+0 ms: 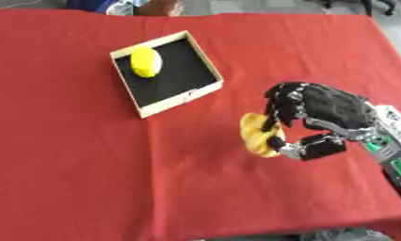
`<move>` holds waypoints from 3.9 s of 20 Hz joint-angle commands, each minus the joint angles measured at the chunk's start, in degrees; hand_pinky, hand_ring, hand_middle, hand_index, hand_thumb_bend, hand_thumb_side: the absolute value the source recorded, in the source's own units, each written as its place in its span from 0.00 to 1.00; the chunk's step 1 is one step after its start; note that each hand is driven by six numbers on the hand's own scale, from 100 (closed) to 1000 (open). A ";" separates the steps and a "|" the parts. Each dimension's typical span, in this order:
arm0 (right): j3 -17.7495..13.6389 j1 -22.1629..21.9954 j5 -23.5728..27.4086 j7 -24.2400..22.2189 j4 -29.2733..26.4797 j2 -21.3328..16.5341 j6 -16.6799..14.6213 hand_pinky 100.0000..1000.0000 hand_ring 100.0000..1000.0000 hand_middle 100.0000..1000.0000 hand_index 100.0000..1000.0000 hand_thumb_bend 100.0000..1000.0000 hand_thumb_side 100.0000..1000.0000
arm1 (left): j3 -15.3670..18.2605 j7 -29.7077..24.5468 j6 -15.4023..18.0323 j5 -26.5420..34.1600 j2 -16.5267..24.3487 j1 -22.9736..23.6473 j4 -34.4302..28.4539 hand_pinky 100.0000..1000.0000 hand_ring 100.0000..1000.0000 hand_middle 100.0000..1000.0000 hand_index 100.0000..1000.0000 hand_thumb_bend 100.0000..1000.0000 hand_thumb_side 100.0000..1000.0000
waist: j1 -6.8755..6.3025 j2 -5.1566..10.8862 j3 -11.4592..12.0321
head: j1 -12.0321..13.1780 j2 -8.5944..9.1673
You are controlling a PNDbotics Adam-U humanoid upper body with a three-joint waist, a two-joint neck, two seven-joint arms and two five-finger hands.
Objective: Pick up objects on the table and place them in the box.
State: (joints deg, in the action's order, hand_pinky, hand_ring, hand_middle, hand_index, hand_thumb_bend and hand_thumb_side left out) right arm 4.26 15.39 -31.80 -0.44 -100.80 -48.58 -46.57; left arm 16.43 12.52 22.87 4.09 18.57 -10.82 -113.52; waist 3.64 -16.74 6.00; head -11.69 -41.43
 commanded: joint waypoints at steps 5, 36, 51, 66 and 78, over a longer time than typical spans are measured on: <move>1.42 14.62 9.27 -5.50 2.30 -1.62 3.26 0.75 0.56 0.30 0.43 0.00 0.11 | -0.53 -0.59 0.22 0.50 1.34 -0.87 -1.07 0.89 0.72 0.79 0.86 0.11 0.73 | -0.35 1.29 1.06 | -0.68 0.74; 3.21 45.58 -18.28 -8.75 51.55 23.53 0.83 0.78 0.66 0.49 0.60 0.00 0.14 | -2.39 -3.19 0.06 2.95 0.68 -3.46 -1.07 0.89 0.71 0.80 0.86 0.10 0.73 | -0.66 -0.46 5.58 | -3.60 2.29; 1.71 43.56 -21.39 -9.66 40.03 21.44 -0.41 0.97 0.96 0.83 0.94 0.00 0.09 | -2.50 -3.58 -0.28 3.17 0.51 -3.34 -1.07 0.89 0.71 0.79 0.86 0.11 0.74 | -0.86 -0.50 5.03 | -2.88 2.30; -1.45 41.63 -5.31 -9.49 30.03 18.89 6.97 0.91 0.87 0.79 0.89 0.00 0.00 | -2.36 -3.49 -0.17 3.03 0.62 -3.20 -1.07 0.89 0.70 0.79 0.86 0.10 0.74 | -1.40 -0.57 4.55 | -1.92 2.35; -9.08 25.13 37.27 -6.16 -4.72 2.84 22.05 0.88 0.81 0.73 0.83 0.00 0.23 | -1.31 -1.57 0.82 1.67 1.90 -2.75 -1.07 0.88 0.70 0.79 0.86 0.09 0.73 | -1.62 -1.06 3.56 | 1.39 2.99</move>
State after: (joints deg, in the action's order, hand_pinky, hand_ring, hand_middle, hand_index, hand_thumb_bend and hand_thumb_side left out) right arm -3.07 40.01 2.49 -7.65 -101.48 -42.18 -25.01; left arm 14.43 10.55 23.54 6.10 18.70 -13.49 -113.52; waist 2.19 -18.67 9.59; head -10.72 -39.17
